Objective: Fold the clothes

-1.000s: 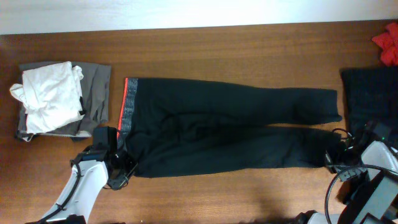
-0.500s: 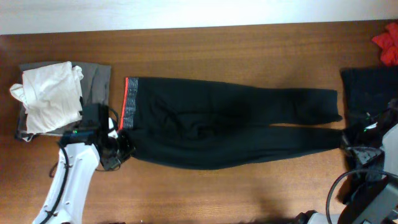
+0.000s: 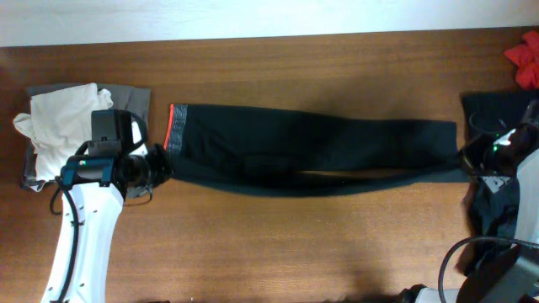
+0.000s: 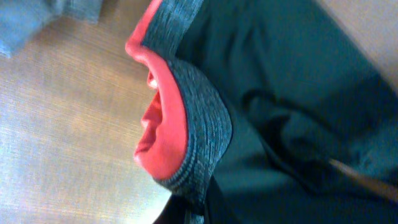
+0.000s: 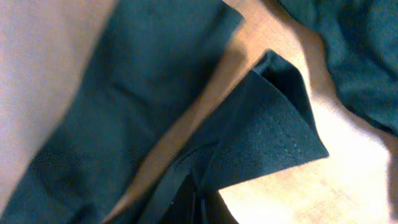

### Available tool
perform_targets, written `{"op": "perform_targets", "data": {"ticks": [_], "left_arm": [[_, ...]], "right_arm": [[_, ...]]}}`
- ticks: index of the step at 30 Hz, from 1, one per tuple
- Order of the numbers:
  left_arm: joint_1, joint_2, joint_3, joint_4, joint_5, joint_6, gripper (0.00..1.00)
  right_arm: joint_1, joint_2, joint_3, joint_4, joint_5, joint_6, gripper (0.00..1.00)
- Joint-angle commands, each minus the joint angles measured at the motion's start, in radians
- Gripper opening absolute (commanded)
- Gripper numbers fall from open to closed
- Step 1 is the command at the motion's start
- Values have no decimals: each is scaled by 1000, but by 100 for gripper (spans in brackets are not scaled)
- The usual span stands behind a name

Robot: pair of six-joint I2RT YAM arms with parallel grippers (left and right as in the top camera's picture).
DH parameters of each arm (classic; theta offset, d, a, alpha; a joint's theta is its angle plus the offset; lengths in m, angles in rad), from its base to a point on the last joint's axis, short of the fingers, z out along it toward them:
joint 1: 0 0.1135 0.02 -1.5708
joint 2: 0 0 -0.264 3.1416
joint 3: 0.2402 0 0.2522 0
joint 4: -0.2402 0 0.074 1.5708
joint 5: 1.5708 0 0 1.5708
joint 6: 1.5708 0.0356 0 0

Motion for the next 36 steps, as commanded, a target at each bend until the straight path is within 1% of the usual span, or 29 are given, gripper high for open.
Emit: {"op": "perform_targets", "data": {"ticks": [1, 10, 17, 26, 36], "left_arm": [[1, 3, 27, 49, -16, 20, 1], [0, 9, 27, 234, -16, 19, 1], [-2, 31, 27, 325, -16, 19, 1], [-4, 138, 27, 416, -16, 19, 1], [-4, 261, 27, 549, -16, 19, 1]], "right_arm": [[5, 5, 33, 21, -5, 47, 4], [6, 13, 33, 112, -12, 73, 4], [29, 60, 33, 175, -12, 74, 4], [114, 145, 33, 293, 13, 90, 4], [131, 196, 33, 360, 49, 119, 4]]}}
